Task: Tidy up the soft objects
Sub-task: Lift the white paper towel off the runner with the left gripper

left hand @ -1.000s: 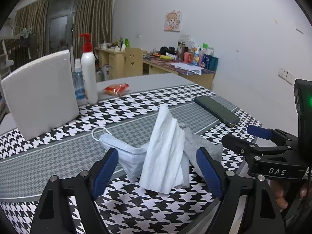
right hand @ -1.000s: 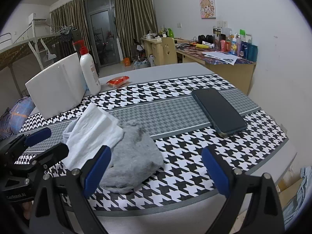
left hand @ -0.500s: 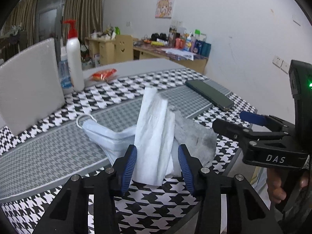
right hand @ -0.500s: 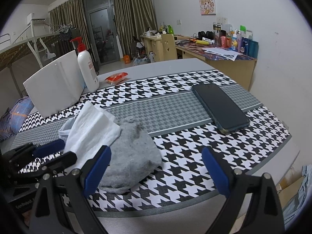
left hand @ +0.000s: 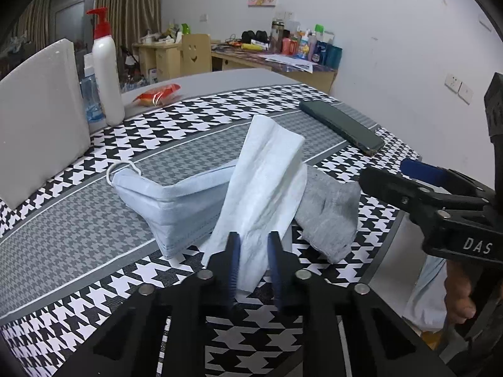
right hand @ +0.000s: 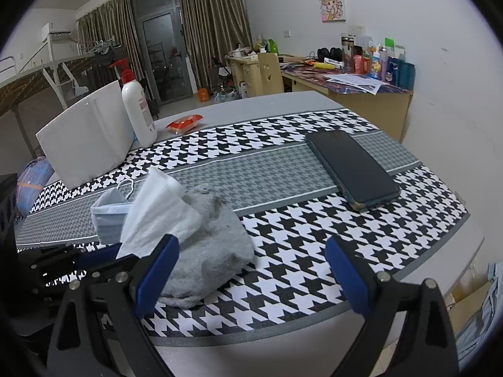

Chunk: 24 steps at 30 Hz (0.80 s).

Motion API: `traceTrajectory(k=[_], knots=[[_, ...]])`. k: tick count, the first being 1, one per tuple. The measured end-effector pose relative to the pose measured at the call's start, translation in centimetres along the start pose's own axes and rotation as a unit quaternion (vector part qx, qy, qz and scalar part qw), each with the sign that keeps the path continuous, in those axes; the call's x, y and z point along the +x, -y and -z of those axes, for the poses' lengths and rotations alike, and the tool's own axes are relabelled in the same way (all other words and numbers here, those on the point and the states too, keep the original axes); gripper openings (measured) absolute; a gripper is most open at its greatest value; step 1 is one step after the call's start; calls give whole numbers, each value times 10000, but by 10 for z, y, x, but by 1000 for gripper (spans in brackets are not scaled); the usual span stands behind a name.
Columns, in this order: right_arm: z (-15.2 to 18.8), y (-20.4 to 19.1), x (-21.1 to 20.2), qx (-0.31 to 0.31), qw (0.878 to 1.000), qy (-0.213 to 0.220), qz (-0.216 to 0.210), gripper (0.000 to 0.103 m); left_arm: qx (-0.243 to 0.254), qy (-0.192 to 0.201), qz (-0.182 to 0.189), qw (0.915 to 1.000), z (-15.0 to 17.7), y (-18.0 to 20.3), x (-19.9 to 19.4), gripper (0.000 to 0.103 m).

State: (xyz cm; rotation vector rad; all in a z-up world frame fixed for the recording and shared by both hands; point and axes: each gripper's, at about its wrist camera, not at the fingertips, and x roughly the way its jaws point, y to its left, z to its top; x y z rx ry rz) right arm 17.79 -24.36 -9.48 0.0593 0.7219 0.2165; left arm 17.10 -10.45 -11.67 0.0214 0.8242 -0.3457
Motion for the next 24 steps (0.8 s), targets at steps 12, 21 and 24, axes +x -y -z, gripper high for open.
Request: traceTrajectory(k=[12,21,24], knots=[[2,3,-3,37,10000,13,-22,96,23,272,36,9996,-3,-2,-21,2],[1,2,-4,25,10000,30,-45,96,49,653,-58,9978,-8,-6,-59,2],[2,1,-6,7,10000,58,-72,96,22,738,-135,9972,-6,-8,-70,2]])
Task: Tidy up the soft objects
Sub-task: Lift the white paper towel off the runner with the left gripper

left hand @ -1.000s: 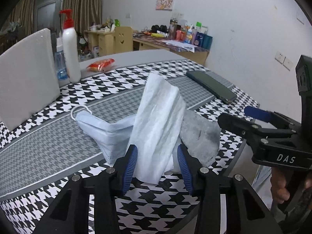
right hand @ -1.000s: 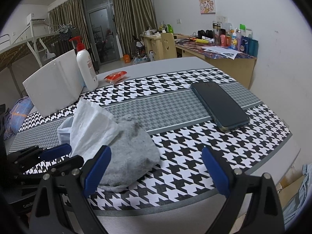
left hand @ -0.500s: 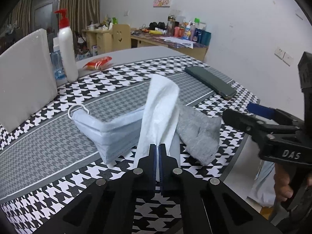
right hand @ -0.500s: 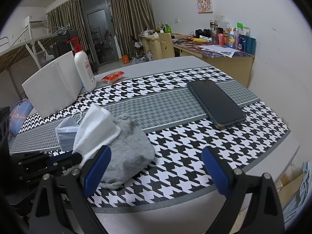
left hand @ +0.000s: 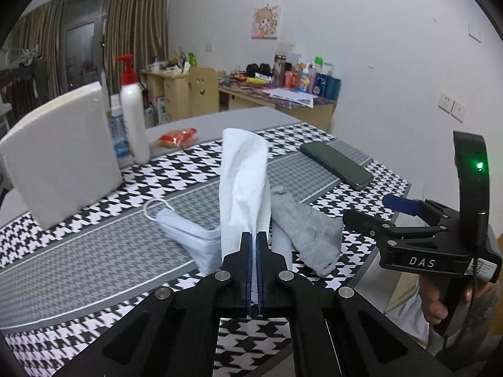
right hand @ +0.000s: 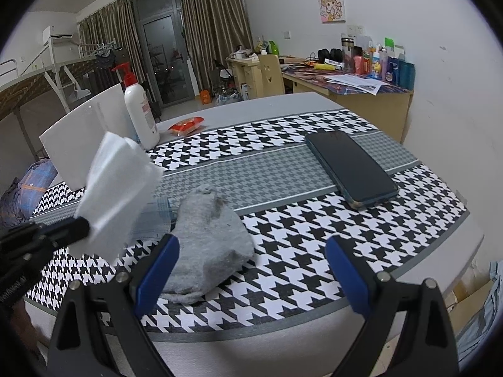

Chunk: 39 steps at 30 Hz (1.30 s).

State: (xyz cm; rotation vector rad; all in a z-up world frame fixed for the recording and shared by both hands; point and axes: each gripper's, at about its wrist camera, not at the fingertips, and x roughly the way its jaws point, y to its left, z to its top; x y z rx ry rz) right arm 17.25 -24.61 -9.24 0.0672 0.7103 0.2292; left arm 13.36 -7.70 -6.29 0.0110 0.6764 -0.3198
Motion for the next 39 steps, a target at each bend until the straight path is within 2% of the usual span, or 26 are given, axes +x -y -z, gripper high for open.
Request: traceTrajectory(k=[10,19,21,23,25,30,35,39], knots=[[2,-7,-4,-75,9999,30,-82,96,-146,-19,-279,9995,14,-14,-22,2],[3,-14,6,-209,9997,-90,-128,96,-294,-254,-467,9982,33,-25,-22,4],[2,-15,7,-221,9996,-109,-138,96,-338,-345,-506,9975,37,-27,-18,10],[2,-17,8,-255,9995,-122,-146,96,-374,-410,-533,9970,40,-29,-14,34],[2,-18,9,-280,9994,-132,-152,96,-427,-410,-509,9969,41,-30,-11,43],[3,-18,12,-297,9993,-178,-148,96,-403,-508,-472,9968,40,-29,0,44],[3,-16,16,-291,9993,-218,-130,96,-397,-549,-391,9969,39,-25,10,62],[4,-16,17,-303,9992,-233,-138,96,-407,-606,-393,9966,39,-24,18,63]])
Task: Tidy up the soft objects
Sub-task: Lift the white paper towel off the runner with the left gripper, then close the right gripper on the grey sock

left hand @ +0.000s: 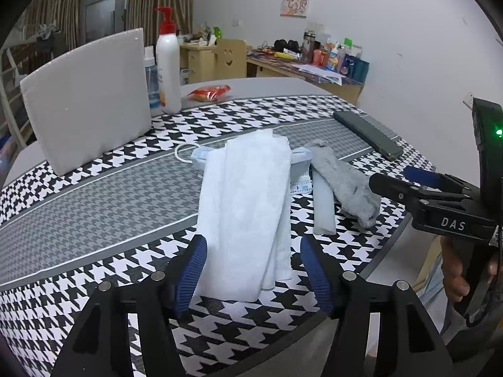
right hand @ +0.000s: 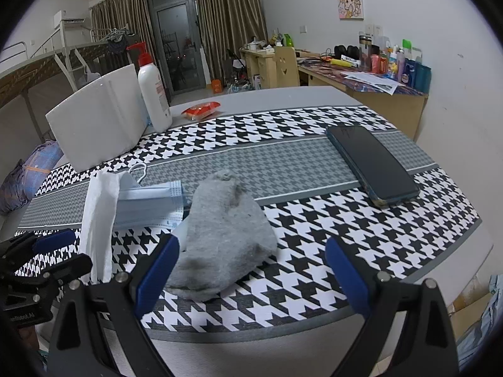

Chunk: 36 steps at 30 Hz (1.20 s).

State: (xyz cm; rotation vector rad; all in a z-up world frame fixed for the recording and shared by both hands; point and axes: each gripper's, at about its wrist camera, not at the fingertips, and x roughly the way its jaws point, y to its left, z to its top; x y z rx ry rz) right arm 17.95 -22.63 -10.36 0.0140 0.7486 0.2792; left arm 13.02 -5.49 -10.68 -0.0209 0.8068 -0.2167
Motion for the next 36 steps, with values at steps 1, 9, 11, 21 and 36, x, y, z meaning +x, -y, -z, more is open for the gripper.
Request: traceTrajectory(k=[1,9,11,21,36], knots=[[0,0,1,-13,10000,-11,2,96,-17,-17,-14,10000,0,0,2,63],[4,-5,7,-167,9998,-75,-1,96,-33,-217,-114,9997,1,1,17,45],[4,-7,8,-214,9997,-87,-19,96,-15,-297,-183,9994,1,0,22,38],[11,-19,17,-502,9979,-353,-210,69,-16,-267,-314,9991,2,-2,24,20],[13,-20,8,-565,9973,-410,-217,24,-125,-169,-282,9994,3,-4,18,8]])
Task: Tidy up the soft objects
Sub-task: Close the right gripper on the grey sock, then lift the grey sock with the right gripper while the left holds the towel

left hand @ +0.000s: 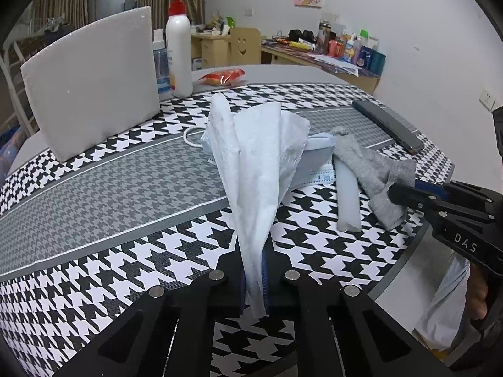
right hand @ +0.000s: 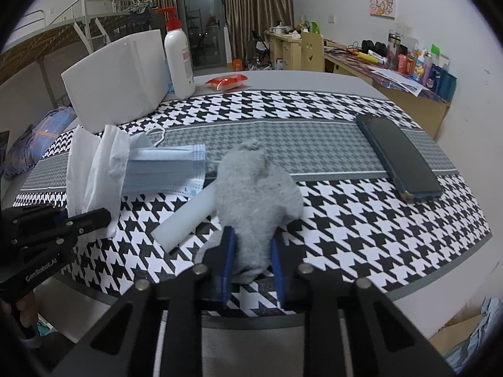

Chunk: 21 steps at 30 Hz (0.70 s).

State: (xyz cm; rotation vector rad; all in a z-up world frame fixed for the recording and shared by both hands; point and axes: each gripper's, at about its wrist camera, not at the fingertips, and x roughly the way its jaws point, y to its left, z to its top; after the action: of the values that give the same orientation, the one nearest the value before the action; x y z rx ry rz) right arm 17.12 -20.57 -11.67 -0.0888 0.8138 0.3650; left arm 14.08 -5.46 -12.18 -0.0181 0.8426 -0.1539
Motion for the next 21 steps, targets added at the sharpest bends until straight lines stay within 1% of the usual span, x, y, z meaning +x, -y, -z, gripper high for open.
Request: traceTrajectory(k=[1,3,5,7,12,21], knots=[[0,1,-2,15,10000,28,1,21,10,26,14,10000,0,0,-2,8],[-1,2,-6,54,10000,70,6,19,22,51,31,10000,0,1,-4,8],[-2,4,-9,90,9999,84,-8,14,6,66,38,10000,1,0,-6,8],[-3,5,-10,119,9999,100,-51,12,-7,85,36,10000,2,0,-8,8],[-4,9,-18,200,9996,198,-48,11,6,211,29,9998,2,-2,-19,8],[-11,10,-47,266,9978,613,-2,11,13,478,-47,9988,0,-9,-44,8]])
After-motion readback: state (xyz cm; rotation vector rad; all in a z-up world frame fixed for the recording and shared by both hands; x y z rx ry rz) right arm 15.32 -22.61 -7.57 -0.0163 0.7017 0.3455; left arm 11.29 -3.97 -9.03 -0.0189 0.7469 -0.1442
